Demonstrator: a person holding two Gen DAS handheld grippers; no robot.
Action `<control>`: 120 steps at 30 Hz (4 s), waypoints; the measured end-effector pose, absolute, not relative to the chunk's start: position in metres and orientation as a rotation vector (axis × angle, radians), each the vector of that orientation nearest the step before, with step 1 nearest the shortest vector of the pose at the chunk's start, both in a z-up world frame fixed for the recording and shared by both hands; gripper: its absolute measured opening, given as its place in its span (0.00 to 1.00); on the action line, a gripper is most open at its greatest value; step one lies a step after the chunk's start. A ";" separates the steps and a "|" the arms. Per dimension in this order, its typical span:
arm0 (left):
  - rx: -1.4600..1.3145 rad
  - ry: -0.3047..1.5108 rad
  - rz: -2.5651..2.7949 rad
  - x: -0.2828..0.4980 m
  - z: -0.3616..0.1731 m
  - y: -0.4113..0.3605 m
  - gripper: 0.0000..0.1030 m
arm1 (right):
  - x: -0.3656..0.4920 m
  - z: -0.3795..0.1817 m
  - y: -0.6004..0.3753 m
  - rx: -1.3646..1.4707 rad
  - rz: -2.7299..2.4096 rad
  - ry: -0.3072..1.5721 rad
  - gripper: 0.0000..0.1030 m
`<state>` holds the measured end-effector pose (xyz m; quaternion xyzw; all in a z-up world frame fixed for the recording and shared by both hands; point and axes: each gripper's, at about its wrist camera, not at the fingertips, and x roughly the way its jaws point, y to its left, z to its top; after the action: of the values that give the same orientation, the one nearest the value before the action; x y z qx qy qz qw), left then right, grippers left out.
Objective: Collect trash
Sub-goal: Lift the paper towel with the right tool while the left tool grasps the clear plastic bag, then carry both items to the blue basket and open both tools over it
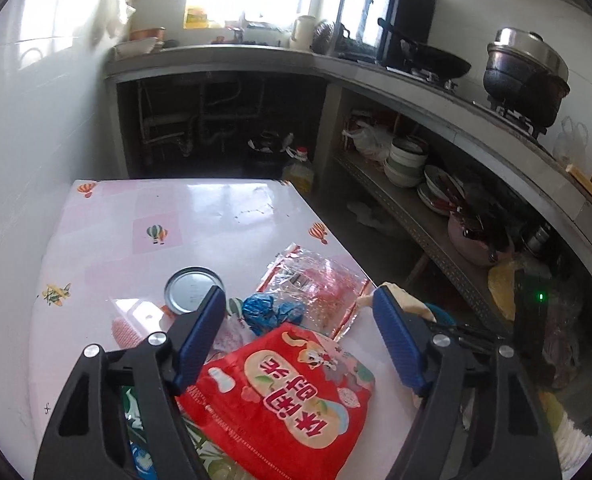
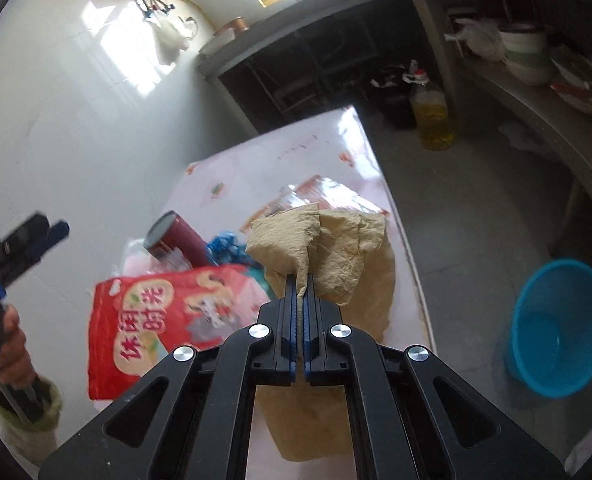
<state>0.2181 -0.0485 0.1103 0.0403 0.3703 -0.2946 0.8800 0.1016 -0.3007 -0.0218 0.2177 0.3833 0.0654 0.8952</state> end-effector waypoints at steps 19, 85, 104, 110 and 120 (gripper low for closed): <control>0.939 1.156 -0.707 0.298 -0.044 -0.234 0.80 | 0.092 -0.064 -0.328 0.587 0.097 0.888 0.02; 0.292 1.588 -1.141 0.219 -0.113 -0.512 0.00 | 0.036 -0.225 -0.580 1.267 -0.485 0.753 0.03; 0.267 1.693 -1.007 0.238 -0.196 -0.529 0.35 | 0.008 -0.266 -0.588 1.280 -0.594 0.749 0.44; 0.266 1.638 -0.989 0.236 -0.175 -0.520 0.44 | -0.020 -0.247 -0.571 1.220 -0.599 0.759 0.44; 0.189 1.490 -0.989 0.243 -0.075 -0.461 0.46 | -0.042 -0.200 -0.546 1.093 -0.561 0.772 0.45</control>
<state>0.2432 -0.4610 -0.0748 0.0824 0.6486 -0.4304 0.6223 -0.0423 -0.5465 -0.2002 0.4996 0.3531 -0.2566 0.7483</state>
